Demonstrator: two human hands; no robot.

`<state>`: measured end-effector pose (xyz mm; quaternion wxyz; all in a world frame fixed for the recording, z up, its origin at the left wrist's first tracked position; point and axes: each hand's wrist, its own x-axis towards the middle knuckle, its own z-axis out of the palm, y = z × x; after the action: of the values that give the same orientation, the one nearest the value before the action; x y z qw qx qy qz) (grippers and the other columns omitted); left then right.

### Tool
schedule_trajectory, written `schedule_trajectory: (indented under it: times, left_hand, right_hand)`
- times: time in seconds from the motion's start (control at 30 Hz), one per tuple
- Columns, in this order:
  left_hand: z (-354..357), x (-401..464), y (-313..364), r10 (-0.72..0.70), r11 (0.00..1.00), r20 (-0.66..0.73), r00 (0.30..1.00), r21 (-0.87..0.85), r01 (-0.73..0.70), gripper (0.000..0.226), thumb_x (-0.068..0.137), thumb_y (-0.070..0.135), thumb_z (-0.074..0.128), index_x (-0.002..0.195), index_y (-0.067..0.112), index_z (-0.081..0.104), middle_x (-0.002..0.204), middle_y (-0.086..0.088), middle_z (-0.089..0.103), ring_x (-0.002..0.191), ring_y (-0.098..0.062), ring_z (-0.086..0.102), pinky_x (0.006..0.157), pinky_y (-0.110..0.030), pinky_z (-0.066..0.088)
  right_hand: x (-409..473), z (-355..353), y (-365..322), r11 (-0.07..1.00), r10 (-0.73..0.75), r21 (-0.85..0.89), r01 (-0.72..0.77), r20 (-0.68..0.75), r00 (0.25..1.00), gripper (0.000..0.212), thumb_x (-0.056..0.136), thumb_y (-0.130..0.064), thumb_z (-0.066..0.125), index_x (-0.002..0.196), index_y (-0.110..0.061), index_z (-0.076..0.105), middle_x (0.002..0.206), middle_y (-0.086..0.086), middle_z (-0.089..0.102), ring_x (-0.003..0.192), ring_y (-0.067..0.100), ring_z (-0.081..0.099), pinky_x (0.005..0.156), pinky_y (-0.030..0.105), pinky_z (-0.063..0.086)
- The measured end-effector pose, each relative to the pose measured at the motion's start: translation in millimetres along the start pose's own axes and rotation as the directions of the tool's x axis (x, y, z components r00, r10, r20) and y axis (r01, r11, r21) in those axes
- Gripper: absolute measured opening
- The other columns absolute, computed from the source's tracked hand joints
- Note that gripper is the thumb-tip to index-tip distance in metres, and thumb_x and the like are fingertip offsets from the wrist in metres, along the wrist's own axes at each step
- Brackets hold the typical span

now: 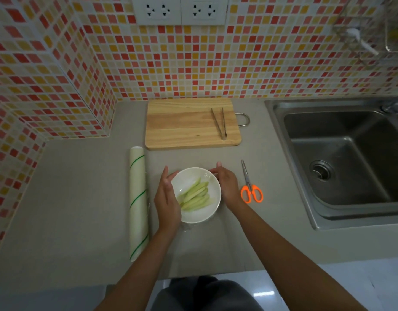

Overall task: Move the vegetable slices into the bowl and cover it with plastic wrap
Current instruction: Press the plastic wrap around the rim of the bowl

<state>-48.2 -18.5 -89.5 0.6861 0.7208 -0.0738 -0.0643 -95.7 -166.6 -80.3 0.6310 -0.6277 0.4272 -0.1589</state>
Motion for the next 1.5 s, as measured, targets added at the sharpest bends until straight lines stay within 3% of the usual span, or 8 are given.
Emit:
schedule_trajectory:
  times: [0.33,0.53,0.67,0.77,1.1,1.2,1.4,1.5]
  left_hand:
    - [-2,1,1,0.064,0.998,0.040,0.997,0.016,-0.064,0.044,0.100,0.040,0.032,0.138,0.025,0.048,0.109,0.033,0.066,0.106,0.012,0.058,0.091,-0.005,0.041]
    - [2,5,2,0.041,0.998,0.084,0.996,0.049,-0.045,0.050,0.093,0.060,0.030,0.137,0.039,0.045,0.104,0.021,0.070,0.101,0.000,0.062,0.089,-0.010,0.044]
    - [0,8,1,0.018,0.999,0.106,0.994,0.031,-0.021,0.040,0.097,0.052,0.028,0.133,0.045,0.045,0.105,0.020,0.071,0.102,0.002,0.062,0.090,-0.010,0.043]
    - [3,6,1,-0.033,0.999,0.098,0.995,-0.033,0.037,0.037,0.098,0.046,0.026,0.130,0.048,0.045,0.109,0.012,0.072,0.107,-0.003,0.062,0.098,-0.020,0.043]
    - [-7,31,9,-0.078,0.995,0.405,0.911,0.094,0.043,0.038,0.095,0.055,0.021,0.117,0.066,0.050,0.128,0.007,0.066,0.124,-0.007,0.055,0.109,-0.026,0.036]
    - [-7,39,11,-0.069,0.988,0.500,0.863,0.153,-0.010,0.053,0.093,0.056,0.022,0.141,0.041,0.041,0.129,0.007,0.063,0.124,0.009,0.050,0.106,-0.009,0.032]
    - [-2,41,8,-0.147,0.988,0.280,0.949,0.094,0.125,0.065,0.100,0.051,0.018,0.124,0.012,0.064,0.107,0.035,0.065,0.115,0.004,0.058,0.103,-0.023,0.041]
    - [-3,38,12,-0.220,0.973,0.150,0.964,0.109,0.205,0.057,0.100,0.051,0.018,0.111,0.023,0.067,0.104,0.002,0.074,0.099,-0.013,0.067,0.094,-0.032,0.049]
  right_hand:
    - [7,-13,7,0.898,-0.169,-0.385,0.211,0.141,0.975,0.014,0.084,-0.003,0.062,0.096,-0.006,0.065,0.075,0.000,0.063,0.072,0.016,0.058,0.065,0.023,0.042]
    - [13,-21,1,0.379,-0.268,-0.887,0.264,0.167,0.949,0.031,0.096,-0.034,0.044,0.111,-0.010,0.058,0.102,0.012,0.066,0.098,0.033,0.061,0.077,0.038,0.045]
    - [7,-23,-6,0.997,-0.065,-0.062,0.055,-0.176,0.982,0.049,0.103,-0.033,0.031,0.109,0.003,0.063,0.081,0.013,0.064,0.075,0.024,0.061,0.068,0.030,0.045]
    - [-8,-18,-8,0.905,0.141,0.388,-0.176,0.116,0.983,0.062,0.100,-0.050,0.023,0.116,-0.004,0.062,0.091,0.012,0.069,0.085,0.023,0.066,0.079,0.034,0.051]
    - [-25,-22,-8,0.976,0.099,0.156,-0.154,0.313,0.945,0.068,0.099,-0.052,0.018,0.112,-0.009,0.068,0.113,0.010,0.071,0.104,0.019,0.066,0.089,0.028,0.051]
    - [-13,-20,-18,0.998,0.043,0.026,-0.053,0.278,0.960,0.060,0.099,-0.049,0.026,0.109,-0.010,0.070,0.111,0.007,0.071,0.101,0.015,0.066,0.081,0.021,0.050]
    - [-13,-5,-18,0.998,0.022,-0.068,0.000,0.338,0.941,0.049,0.099,-0.046,0.034,0.101,-0.020,0.075,0.095,-0.006,0.075,0.087,0.004,0.069,0.069,0.009,0.050]
    - [-14,-4,-18,0.999,0.012,-0.044,0.000,0.278,0.960,0.041,0.100,-0.037,0.041,0.097,-0.014,0.076,0.088,-0.001,0.074,0.079,0.007,0.067,0.063,0.007,0.049]
